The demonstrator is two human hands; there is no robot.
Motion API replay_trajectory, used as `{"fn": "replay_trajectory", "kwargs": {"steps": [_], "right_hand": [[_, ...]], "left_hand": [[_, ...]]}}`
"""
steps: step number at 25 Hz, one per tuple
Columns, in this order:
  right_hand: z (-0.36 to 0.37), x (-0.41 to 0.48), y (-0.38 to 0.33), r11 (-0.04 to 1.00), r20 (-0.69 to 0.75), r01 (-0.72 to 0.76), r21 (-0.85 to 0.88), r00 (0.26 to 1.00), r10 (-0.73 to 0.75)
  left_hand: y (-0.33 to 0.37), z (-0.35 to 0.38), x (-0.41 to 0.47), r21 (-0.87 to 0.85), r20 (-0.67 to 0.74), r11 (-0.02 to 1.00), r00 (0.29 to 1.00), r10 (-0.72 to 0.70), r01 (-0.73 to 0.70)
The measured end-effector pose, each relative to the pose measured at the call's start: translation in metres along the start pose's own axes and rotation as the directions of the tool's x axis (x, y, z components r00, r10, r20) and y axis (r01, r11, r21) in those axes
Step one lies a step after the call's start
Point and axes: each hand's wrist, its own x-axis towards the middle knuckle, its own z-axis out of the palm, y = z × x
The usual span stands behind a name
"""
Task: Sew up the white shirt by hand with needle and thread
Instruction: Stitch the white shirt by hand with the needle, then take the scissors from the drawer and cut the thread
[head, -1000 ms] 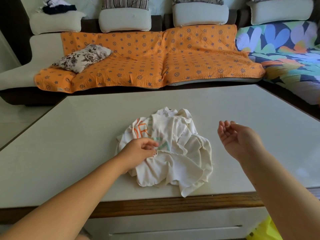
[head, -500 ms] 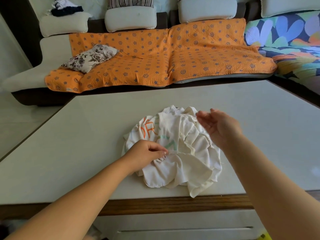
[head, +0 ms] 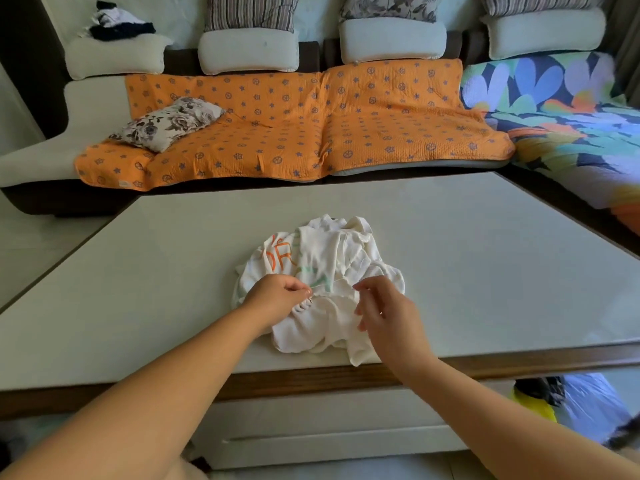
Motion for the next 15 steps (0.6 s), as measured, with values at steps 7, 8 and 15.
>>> {"fn": "replay_trajectory", "kwargs": {"steps": [7,8,15], "right_hand": [[0.014,-0.097,0.015,0.940,0.439,-0.339,-0.042,0.839,0.322],[0.020,-0.102,0.027,0.841,0.428,-0.541,0.014,0.764,0.484],[0.053,-0.105,0.076,0.095,0.469,-0.892,0.442,0.320,0.823]], "left_hand": [[0.003,-0.003,-0.033,-0.085,-0.011,0.996,0.999,0.038,-0.039],[-0.002,-0.001,-0.034,-0.096,-0.020,0.994,0.999,0.049,-0.051],[-0.010,0.000,-0.042,-0.182,0.026,0.981,0.997,0.076,-0.070]]}}
